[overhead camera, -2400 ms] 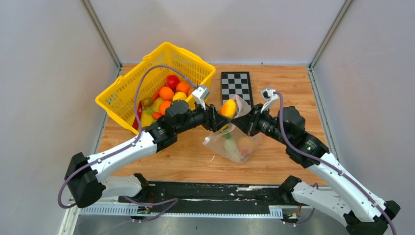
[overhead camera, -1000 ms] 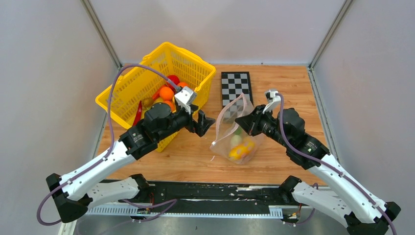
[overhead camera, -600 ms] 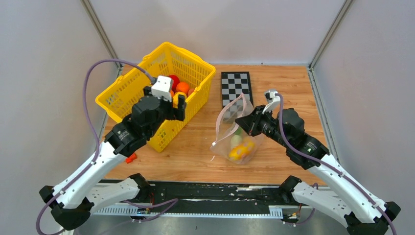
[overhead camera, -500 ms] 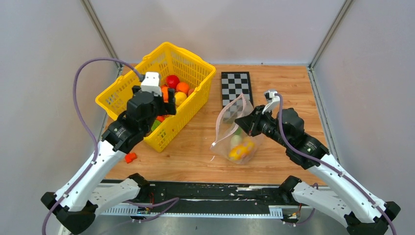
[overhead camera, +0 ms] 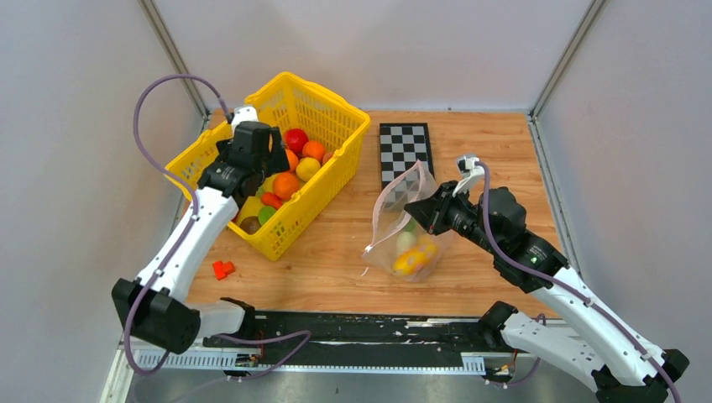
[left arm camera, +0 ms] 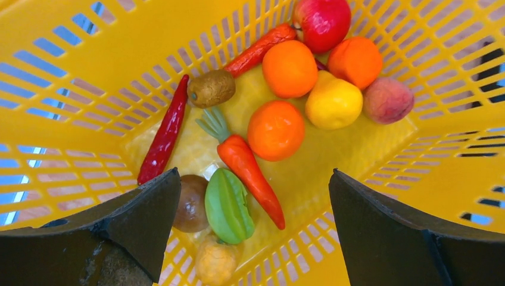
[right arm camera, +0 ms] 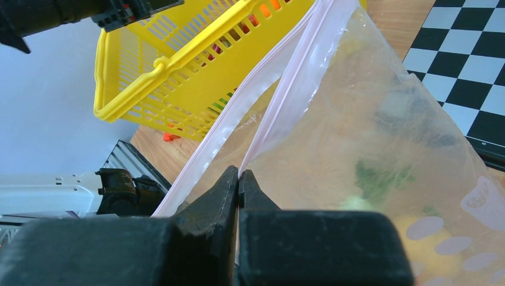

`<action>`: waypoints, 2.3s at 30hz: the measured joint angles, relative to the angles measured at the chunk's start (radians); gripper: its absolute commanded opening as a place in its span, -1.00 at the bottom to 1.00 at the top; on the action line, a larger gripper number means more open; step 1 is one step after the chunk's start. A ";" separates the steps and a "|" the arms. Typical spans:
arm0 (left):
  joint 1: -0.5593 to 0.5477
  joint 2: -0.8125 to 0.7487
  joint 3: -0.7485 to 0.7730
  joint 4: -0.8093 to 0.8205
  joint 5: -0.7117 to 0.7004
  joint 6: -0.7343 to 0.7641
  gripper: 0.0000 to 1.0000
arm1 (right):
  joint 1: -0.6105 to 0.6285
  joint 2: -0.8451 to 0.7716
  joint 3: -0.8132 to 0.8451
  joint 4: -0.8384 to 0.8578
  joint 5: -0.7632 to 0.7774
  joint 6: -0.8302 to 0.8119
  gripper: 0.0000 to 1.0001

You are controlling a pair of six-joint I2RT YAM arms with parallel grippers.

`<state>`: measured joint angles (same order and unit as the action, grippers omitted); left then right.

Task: Place the food in the zip-top bag and seal the zipper
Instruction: Pick up the fake fruit from the bin.

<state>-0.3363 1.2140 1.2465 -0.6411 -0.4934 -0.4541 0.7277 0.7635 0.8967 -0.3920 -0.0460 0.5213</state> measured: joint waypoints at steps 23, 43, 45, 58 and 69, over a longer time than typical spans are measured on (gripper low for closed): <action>0.159 0.469 0.068 -0.079 0.107 -0.206 0.91 | 0.000 -0.032 -0.003 -0.002 0.000 0.006 -1.00; 0.159 0.552 0.039 0.014 0.140 -0.235 0.55 | 0.000 -0.036 -0.013 0.000 0.000 0.010 -1.00; 0.159 0.550 0.029 0.035 0.148 -0.224 0.66 | 0.000 -0.036 -0.013 0.000 0.000 0.010 -1.00; 0.134 0.559 0.027 0.157 0.214 0.025 0.98 | 0.000 -0.031 -0.013 0.000 0.000 0.010 -1.00; 0.133 0.522 -0.037 0.260 0.329 0.140 0.98 | 0.000 -0.031 -0.013 -0.001 0.000 0.013 -1.00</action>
<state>-0.2035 1.7363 1.2091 -0.3813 -0.1646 -0.3138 0.7277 0.7322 0.8841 -0.3927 -0.0463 0.5343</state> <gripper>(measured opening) 0.986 0.015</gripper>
